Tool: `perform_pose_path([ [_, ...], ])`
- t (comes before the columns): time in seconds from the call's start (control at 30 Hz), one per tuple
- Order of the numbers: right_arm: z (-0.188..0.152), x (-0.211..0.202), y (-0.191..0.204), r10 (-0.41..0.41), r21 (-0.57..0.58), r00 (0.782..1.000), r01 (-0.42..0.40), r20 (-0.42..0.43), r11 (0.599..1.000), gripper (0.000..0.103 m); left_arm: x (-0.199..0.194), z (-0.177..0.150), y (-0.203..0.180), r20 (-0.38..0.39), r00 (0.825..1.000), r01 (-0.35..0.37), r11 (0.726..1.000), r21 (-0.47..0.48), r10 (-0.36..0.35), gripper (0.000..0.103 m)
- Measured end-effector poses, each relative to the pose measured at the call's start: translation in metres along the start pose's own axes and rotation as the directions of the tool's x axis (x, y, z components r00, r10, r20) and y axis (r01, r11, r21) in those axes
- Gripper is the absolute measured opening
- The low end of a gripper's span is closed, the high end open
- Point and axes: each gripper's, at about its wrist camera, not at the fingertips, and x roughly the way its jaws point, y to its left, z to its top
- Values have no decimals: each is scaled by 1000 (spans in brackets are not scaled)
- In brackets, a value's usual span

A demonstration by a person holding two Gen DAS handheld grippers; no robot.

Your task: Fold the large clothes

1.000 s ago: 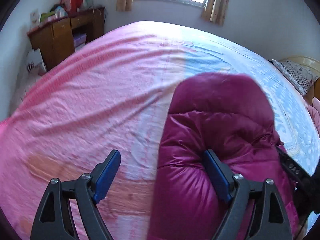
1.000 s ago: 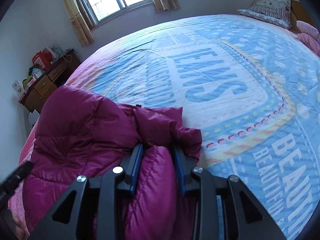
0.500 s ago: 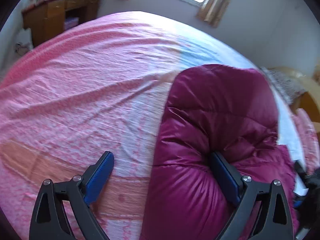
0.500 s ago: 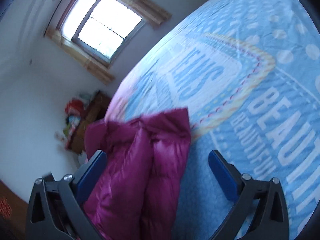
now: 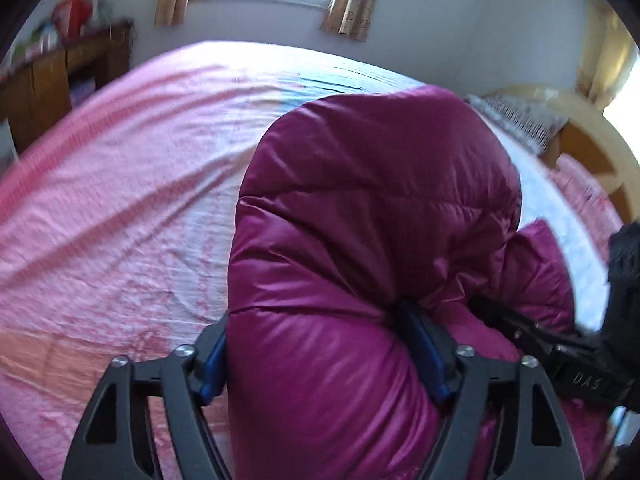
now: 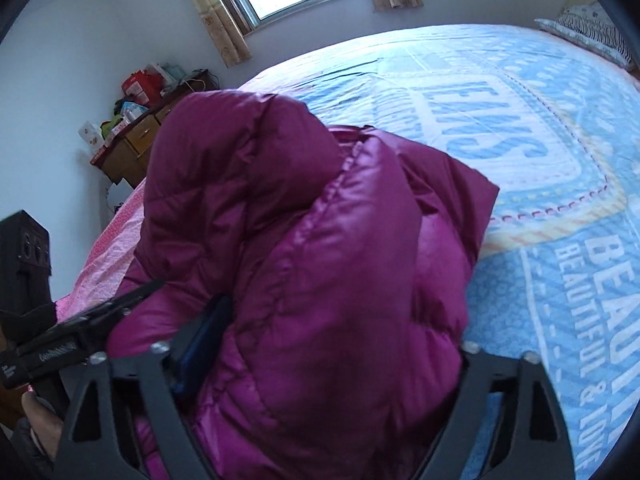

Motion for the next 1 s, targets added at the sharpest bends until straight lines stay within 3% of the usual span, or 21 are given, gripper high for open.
perform_pose_path([
  [0.1, -4, -2, 5, -17, -6, 1000, 17, -9, 1000, 69, -7, -5, -18, 19, 997, -81, 994, 77, 80, 67],
  [0.23, -15, -10, 10, -35, -2, 999, 35, -5, 999, 60, -22, -21, -28, 37, 992, -121, 986, 116, 117, 65],
  [0.53, -53, -36, 10, 35, 66, 999, -36, 13, 997, 57, -62, -51, -26, 45, 985, -173, 978, 117, 169, 61],
  [0.73, -68, -44, 28, 65, 70, 998, -64, -6, 995, 56, -89, -72, -10, 68, 976, -210, 974, 85, 205, 53],
  [1.0, -70, -35, 68, 175, 16, 984, -175, -42, 984, 47, -127, -89, 28, 95, 958, -275, 961, 22, 272, 47],
])
